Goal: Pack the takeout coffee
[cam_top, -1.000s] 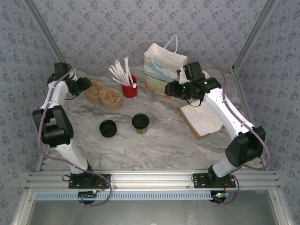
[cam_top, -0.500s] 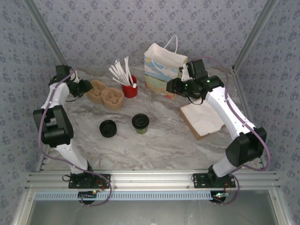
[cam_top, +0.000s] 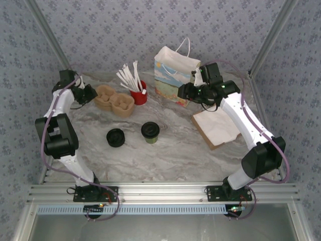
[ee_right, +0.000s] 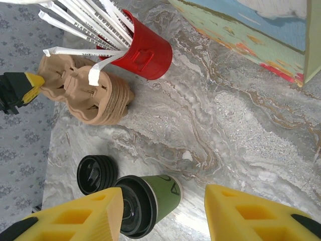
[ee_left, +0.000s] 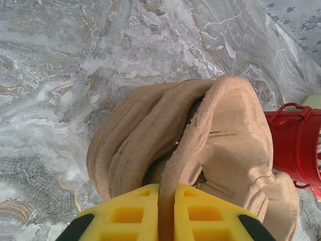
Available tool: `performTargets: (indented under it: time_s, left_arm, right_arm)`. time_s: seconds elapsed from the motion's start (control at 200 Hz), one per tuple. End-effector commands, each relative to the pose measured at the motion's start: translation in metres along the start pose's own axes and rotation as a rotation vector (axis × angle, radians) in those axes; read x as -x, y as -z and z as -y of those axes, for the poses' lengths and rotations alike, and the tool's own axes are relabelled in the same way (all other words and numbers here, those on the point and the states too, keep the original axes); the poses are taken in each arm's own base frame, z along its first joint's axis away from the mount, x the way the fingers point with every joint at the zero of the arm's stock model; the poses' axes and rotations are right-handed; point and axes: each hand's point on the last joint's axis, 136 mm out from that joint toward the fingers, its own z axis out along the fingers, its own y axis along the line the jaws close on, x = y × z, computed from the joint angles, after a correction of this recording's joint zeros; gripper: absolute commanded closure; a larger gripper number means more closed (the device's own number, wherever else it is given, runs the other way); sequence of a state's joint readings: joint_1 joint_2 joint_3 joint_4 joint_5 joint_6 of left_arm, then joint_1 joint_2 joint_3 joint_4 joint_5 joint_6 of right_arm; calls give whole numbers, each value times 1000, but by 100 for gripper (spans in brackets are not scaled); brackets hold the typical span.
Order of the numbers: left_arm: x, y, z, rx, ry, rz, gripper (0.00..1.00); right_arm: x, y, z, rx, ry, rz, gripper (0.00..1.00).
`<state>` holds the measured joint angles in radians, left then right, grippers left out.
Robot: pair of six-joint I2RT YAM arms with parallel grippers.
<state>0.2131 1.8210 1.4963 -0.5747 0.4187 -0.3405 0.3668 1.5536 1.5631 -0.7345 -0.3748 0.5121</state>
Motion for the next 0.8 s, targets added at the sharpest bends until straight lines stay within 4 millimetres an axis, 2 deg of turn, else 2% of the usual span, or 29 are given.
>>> performTargets:
  time_s: [0.0, 0.16, 0.38, 0.495, 0.59, 0.8]
  left_arm:
    - [9, 35, 18, -17, -35, 72, 90]
    - [16, 68, 24, 11, -51, 140, 91]
    - [18, 108, 43, -5, -71, 212, 92]
    - [20, 124, 48, -8, -77, 256, 92]
    - [21, 124, 46, -3, -73, 255, 92]
    - [20, 99, 34, -19, -37, 218, 93]
  right_arm:
    - [9, 20, -14, 28, -4, 33, 51]
    - [14, 25, -21, 37, -1, 50, 53]
    - [16, 32, -37, 60, 7, 65, 56]
    - [17, 35, -40, 55, 12, 74, 56]
    - [16, 35, -41, 56, 11, 71, 57]
    - [12, 32, -38, 49, 8, 63, 57]
